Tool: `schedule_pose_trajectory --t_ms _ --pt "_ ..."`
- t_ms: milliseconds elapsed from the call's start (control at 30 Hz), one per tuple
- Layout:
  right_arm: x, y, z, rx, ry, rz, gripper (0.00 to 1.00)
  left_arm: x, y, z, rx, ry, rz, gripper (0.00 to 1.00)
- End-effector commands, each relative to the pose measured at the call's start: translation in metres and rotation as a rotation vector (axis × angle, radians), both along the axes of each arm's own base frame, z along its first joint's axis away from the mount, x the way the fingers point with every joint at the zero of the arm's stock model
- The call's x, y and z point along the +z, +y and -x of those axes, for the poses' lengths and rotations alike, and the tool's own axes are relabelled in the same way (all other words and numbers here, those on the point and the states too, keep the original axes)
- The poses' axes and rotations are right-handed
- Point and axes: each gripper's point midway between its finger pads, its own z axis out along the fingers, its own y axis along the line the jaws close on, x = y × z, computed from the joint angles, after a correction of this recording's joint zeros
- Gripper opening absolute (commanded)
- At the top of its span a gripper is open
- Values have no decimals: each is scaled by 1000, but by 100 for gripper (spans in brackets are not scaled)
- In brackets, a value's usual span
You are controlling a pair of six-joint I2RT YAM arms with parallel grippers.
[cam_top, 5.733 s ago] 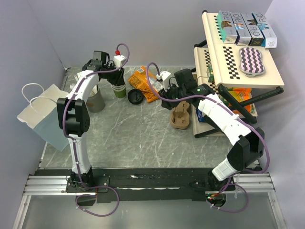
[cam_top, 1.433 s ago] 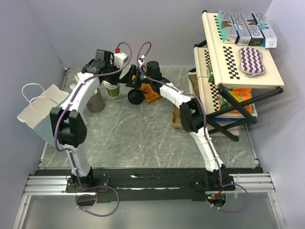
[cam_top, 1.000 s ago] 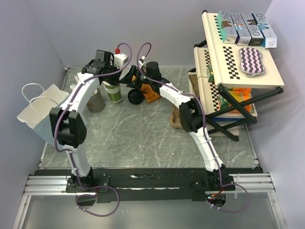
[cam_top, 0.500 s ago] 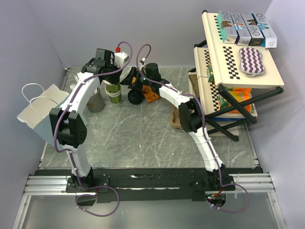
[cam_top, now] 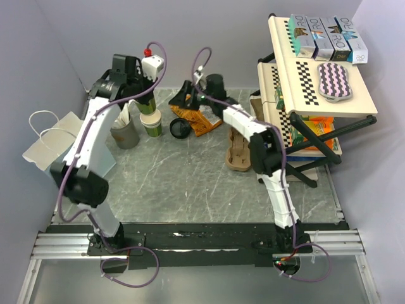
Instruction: Pack the takeout coffee
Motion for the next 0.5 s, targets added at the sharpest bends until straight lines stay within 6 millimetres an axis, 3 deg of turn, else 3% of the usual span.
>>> schedule_pose_trajectory --t_ms 0,33,100,133,200,233,300,400,467 --pt "105 -47 10 -13 -264 20 87 39 -25 60 -174 -54 66 1" --pt "108 -52 12 -15 -291 50 87 17 -36 75 -218 -1 65 1" --pt "109 -67 22 -5 -353 142 87 15 -45 103 -297 -3 70 1" --pt "108 -75 22 -22 -364 179 88 0 -54 123 -351 31 65 1" --pt "103 -92 31 -33 -390 257 88 -17 -61 140 -409 54 35 1" --pt "101 -100 32 -46 -396 279 88 -39 -67 154 -452 104 14 1" --pt "96 -118 38 -75 -404 327 88 -50 -70 162 -484 85 -20 1" --pt "90 -142 45 -117 -395 368 88 -82 -82 174 -530 99 -55 1" --pt "86 -152 49 -133 -396 390 89 -88 -92 179 -556 89 -65 1"
